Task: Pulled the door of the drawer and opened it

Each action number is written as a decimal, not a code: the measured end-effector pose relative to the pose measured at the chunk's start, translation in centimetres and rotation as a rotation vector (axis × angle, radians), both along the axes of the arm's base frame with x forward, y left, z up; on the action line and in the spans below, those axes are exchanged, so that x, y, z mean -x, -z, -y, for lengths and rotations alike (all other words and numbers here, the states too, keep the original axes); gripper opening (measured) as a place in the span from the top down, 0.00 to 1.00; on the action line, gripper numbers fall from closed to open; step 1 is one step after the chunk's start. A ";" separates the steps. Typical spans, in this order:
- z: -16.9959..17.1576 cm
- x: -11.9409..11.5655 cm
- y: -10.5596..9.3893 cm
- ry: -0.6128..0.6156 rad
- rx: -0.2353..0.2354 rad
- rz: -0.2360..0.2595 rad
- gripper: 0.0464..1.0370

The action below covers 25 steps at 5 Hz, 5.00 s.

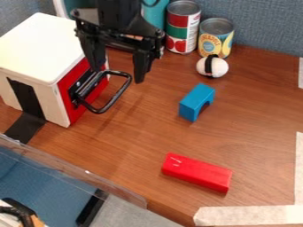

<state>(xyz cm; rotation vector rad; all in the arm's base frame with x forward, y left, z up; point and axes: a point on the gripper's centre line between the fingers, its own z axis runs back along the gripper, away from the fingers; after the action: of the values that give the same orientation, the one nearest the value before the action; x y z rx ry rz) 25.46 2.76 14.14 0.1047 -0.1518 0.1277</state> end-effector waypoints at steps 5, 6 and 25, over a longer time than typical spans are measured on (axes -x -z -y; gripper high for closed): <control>-2.5 -2.4 6.6 0.086 -0.073 0.044 0.04; -2.5 -3.4 7.0 0.106 -0.175 0.068 0.04; 6.6 -6.1 11.7 -0.046 -0.167 -0.012 0.85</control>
<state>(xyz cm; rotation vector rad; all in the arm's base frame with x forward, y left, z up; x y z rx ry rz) 31.60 -3.83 2.46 0.2757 -0.1480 0.1601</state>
